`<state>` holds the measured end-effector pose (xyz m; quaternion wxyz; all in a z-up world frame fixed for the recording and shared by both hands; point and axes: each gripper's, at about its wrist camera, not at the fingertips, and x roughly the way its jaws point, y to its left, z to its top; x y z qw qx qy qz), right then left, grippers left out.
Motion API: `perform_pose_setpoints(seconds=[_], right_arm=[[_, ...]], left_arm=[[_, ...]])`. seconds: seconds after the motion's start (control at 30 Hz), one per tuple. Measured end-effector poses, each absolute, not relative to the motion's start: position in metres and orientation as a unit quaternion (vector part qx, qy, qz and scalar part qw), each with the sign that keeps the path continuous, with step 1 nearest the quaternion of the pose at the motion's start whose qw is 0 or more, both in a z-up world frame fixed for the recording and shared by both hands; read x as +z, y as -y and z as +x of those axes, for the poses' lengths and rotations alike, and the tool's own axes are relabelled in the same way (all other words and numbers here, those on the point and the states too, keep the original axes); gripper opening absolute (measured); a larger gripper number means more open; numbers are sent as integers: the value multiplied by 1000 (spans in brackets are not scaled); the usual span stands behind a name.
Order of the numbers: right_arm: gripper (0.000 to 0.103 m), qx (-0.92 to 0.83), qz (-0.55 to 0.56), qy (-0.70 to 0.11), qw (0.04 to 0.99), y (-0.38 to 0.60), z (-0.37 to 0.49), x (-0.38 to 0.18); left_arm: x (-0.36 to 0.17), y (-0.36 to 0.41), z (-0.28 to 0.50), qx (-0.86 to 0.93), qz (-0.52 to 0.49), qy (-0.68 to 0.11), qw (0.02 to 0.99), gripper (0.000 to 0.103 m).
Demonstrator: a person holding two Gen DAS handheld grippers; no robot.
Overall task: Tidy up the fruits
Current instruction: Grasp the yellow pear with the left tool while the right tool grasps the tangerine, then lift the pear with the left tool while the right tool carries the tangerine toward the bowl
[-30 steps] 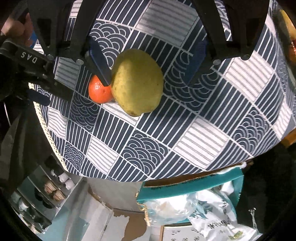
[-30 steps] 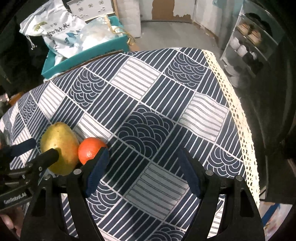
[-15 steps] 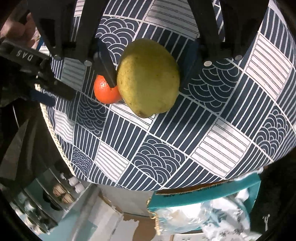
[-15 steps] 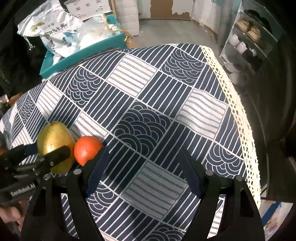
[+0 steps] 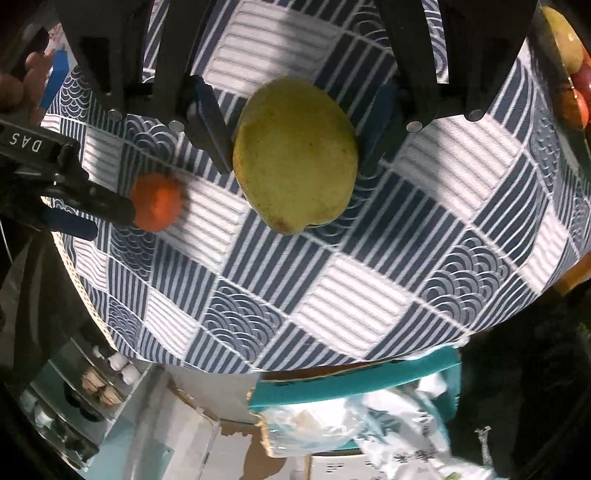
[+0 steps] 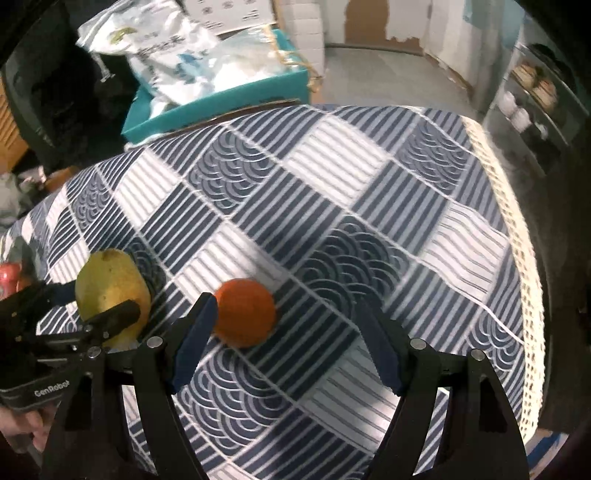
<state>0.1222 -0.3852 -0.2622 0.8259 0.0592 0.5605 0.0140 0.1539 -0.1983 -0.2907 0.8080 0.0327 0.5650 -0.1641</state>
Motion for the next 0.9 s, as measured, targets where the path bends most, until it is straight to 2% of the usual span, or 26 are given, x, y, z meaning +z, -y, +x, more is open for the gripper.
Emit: perform_pose_setpoints(seconds=[0.43,0.53,0.6,0.67,0.9], right_arm=[[77,26,41,-588,808,358,131,-293],[70,29,41,-592,804,355,131,-296],[57,31,41,-597,801,352,132,-300],[49,31,36,-596,801,348,132,-301],[47,24,13,-581,814,339,126,-295]], left_arm=[[-289,177,151,-156,28,-564,811,69],[-289,175,150,-155,26,-564,810,69],[-289,173,149,-154,23,-565,810,69],[-289,170,147,-154,21,-566,810,69],[-283,159,143,-143,22,-559,816,69]])
